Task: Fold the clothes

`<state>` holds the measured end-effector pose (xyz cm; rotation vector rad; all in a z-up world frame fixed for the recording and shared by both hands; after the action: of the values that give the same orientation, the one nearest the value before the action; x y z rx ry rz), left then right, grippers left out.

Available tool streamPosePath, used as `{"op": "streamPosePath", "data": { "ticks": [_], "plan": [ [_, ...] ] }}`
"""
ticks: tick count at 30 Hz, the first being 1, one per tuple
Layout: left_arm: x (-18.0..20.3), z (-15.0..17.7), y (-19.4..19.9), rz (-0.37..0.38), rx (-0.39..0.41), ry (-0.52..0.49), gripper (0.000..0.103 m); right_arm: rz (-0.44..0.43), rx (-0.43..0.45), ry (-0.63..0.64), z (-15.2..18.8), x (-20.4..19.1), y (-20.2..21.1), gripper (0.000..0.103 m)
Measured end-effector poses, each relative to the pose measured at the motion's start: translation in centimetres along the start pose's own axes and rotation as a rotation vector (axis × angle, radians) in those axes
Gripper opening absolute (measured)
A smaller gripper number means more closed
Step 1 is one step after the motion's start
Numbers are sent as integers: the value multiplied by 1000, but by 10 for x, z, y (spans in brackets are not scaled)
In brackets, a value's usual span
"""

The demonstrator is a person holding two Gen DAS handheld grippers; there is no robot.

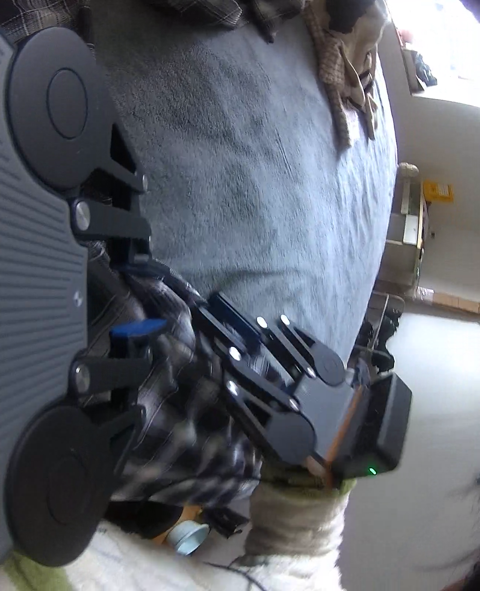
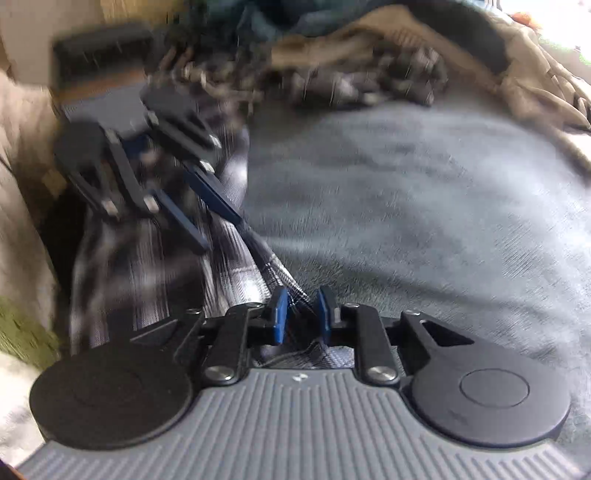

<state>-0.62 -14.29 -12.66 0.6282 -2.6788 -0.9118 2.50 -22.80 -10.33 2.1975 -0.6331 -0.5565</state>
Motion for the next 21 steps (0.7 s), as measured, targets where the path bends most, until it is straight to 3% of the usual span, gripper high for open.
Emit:
{"op": "streamPosePath", "data": {
  "ticks": [2, 8, 10, 13, 18, 21],
  "plan": [
    [5, 2, 4, -3, 2, -26, 6, 25, -7, 44, 2, -9, -1, 2],
    [24, -1, 25, 13, 65, -62, 1, 134, 109, 279, -9, -51, 37, 1],
    [26, -6, 31, 12, 91, -63, 1, 180, 160, 292, -16, -51, 50, 1],
    [21, -9, 32, -21, 97, -79, 4, 220, 206, 266, -23, -40, 59, 1],
    [3, -6, 22, -110, 71, -115, 19, 261, 174, 238, -18, -14, 36, 1],
    [-7, -4, 16, -162, 54, -136, 22, 378, 131, 204, -7, 19, 8, 0]
  ]
}}
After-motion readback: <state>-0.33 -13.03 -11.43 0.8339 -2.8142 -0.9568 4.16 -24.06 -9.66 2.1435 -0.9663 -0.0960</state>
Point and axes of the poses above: each gripper's, at about its wrist camera, not at the fingertips, and y roughly against the way its jaws point, x to its right, z to its underside, the point moved 10 cm from there along -y, roughly the way its jaws point, and after that the axes turned 7 degrees about -y, right-handed, at the moved point
